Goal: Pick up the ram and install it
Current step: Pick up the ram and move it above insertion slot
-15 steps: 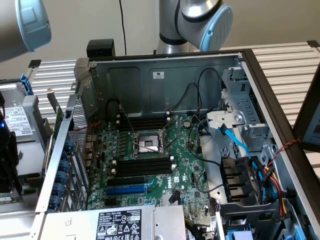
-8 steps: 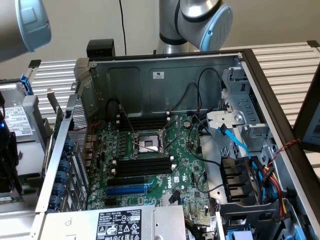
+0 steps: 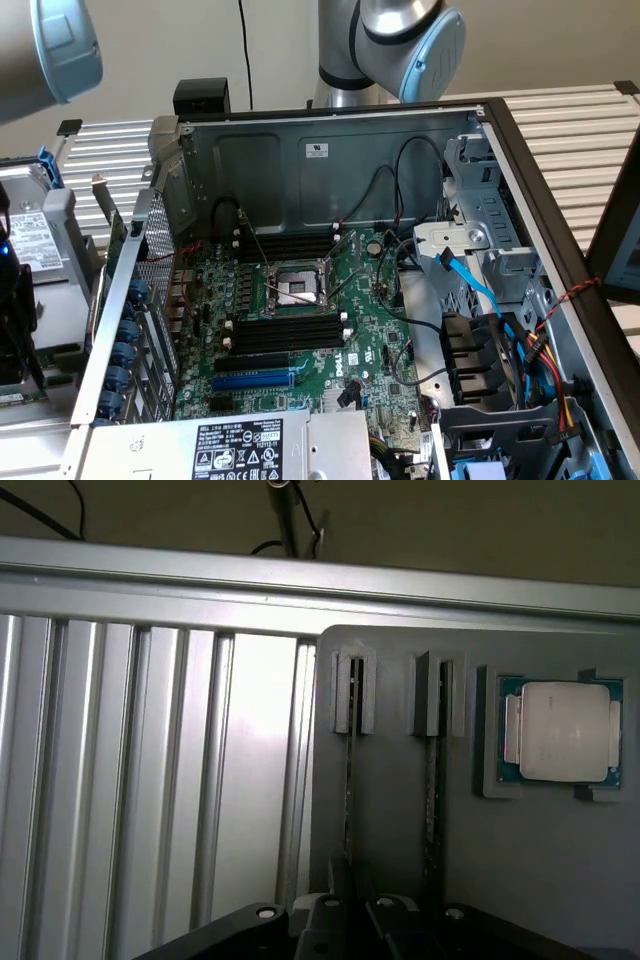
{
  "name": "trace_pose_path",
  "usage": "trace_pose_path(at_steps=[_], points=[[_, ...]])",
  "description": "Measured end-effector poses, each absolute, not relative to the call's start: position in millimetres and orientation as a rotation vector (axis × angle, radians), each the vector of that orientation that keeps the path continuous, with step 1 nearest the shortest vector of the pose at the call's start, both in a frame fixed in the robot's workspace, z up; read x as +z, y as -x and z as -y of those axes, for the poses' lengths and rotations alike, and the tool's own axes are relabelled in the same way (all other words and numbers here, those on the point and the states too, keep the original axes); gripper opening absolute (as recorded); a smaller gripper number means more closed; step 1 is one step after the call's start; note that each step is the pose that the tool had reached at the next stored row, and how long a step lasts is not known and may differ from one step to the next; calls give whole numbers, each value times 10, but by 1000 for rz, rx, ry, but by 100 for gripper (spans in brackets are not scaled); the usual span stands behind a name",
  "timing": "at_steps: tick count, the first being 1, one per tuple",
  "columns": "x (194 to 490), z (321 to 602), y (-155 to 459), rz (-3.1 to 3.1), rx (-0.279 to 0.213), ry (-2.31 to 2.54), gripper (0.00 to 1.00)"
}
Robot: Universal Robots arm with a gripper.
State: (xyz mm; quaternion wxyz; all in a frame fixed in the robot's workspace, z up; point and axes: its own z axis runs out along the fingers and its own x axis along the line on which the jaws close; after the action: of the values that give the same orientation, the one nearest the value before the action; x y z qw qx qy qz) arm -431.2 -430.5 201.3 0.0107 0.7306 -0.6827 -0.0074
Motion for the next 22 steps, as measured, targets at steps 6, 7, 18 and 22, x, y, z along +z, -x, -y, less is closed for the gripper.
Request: trace_pose_path(at_steps=[6, 7, 18, 22], points=[[2030, 4305, 4312, 2134, -23, -2277, 12], [2042, 4306, 4312, 2136, -23, -2275, 12], [2164, 4307, 4315, 2157, -22, -2255, 12], [2270, 4310, 4316, 2162, -23, -2251, 12]])
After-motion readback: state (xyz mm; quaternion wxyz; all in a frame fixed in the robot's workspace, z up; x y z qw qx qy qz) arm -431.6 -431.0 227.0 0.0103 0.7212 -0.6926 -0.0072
